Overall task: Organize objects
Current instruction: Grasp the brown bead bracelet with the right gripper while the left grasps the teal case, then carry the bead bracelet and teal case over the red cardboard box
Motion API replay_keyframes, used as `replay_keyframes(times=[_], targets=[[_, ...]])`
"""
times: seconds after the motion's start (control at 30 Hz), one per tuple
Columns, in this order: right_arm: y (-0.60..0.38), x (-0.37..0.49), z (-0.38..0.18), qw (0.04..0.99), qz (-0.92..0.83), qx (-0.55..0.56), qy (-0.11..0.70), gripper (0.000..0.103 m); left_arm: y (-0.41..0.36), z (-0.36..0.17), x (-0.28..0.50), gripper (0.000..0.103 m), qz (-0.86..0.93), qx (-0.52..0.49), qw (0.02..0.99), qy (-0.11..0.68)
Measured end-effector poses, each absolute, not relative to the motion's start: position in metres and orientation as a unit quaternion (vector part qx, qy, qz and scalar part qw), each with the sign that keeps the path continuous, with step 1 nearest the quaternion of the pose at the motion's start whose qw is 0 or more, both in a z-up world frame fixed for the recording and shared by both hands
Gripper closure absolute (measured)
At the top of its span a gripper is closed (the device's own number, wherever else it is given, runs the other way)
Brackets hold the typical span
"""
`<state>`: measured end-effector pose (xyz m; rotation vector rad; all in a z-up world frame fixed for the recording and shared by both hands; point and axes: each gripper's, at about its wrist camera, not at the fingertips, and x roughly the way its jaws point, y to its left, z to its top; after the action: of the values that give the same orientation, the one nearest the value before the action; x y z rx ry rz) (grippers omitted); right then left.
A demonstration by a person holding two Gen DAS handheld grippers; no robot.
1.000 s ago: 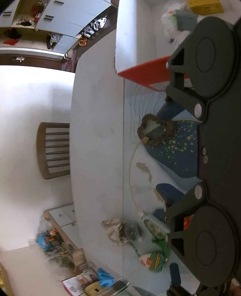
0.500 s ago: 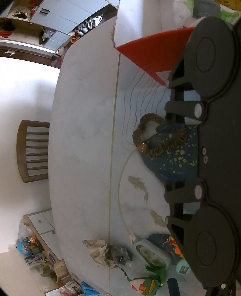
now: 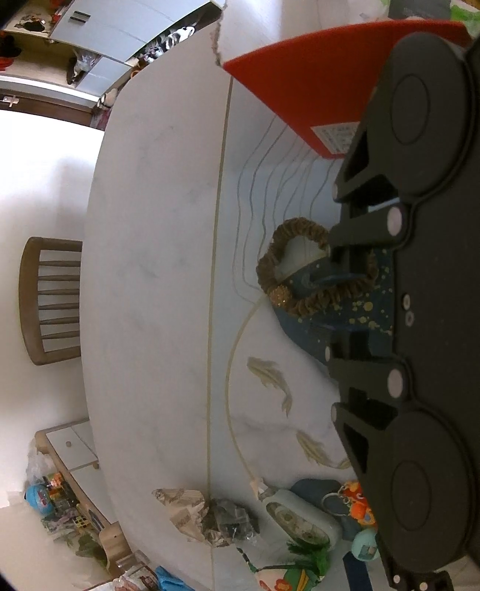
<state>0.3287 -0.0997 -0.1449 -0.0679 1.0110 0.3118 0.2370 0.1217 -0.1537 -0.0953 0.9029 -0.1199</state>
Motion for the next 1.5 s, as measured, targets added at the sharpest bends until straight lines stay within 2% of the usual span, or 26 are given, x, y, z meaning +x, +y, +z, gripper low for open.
replay_keyframes(times=[0.17, 0.27, 0.9, 1.5], targets=[[-0.096, 0.325, -0.146, 0.864, 0.144, -0.046, 0.481, 0.096, 0.123, -0.153, 0.236, 0.065, -0.054, -0.049, 0.897, 0.435], [-0.097, 0.32, -0.145, 0.863, 0.145, -0.044, 0.483, 0.097, 0.125, -0.151, 0.234, 0.065, -0.053, -0.054, 0.898, 0.434], [-0.118, 0.245, -0.106, 0.846, 0.186, 0.028, 0.498, 0.098, 0.121, -0.131, 0.211, 0.066, -0.055, -0.04, 0.889, 0.453], [-0.172, 0.201, -0.021, 0.871, 0.208, 0.061, 0.44, 0.098, 0.052, -0.068, 0.195, 0.066, -0.127, 0.0, 0.889, 0.439]])
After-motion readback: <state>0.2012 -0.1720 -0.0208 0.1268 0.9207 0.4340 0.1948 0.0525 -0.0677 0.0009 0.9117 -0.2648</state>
